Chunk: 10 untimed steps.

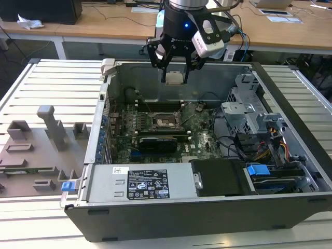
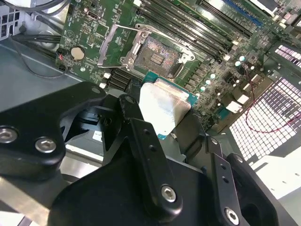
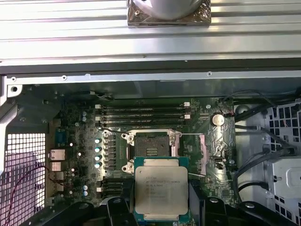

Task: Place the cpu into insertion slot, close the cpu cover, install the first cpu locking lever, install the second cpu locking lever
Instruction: 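Place the cpu into insertion slot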

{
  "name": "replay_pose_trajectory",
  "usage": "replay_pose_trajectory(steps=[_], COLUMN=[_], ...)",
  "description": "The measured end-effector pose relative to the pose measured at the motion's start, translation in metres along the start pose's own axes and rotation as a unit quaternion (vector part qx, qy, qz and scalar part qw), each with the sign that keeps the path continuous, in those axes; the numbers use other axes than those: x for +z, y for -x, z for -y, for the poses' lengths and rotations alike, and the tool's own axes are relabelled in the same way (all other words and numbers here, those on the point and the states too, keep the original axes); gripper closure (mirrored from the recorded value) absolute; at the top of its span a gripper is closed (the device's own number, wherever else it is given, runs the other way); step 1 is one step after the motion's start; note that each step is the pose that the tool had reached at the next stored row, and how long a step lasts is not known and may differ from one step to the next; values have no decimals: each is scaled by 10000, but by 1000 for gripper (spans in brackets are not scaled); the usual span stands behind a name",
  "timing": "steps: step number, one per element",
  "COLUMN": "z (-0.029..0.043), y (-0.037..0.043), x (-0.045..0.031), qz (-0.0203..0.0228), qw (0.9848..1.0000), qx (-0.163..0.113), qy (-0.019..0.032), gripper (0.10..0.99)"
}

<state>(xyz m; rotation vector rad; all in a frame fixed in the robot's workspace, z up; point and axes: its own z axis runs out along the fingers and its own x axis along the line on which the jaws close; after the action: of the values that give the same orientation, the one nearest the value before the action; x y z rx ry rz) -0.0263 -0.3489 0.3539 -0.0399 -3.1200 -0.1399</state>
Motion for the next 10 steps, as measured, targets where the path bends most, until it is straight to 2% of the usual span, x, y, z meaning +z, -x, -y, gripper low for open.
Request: replay_pose_trajectory(steps=[10], z=[2], y=[0], x=[22], qz=[0], qw=[10000], qx=[0], qy=[1], gripper=[541])
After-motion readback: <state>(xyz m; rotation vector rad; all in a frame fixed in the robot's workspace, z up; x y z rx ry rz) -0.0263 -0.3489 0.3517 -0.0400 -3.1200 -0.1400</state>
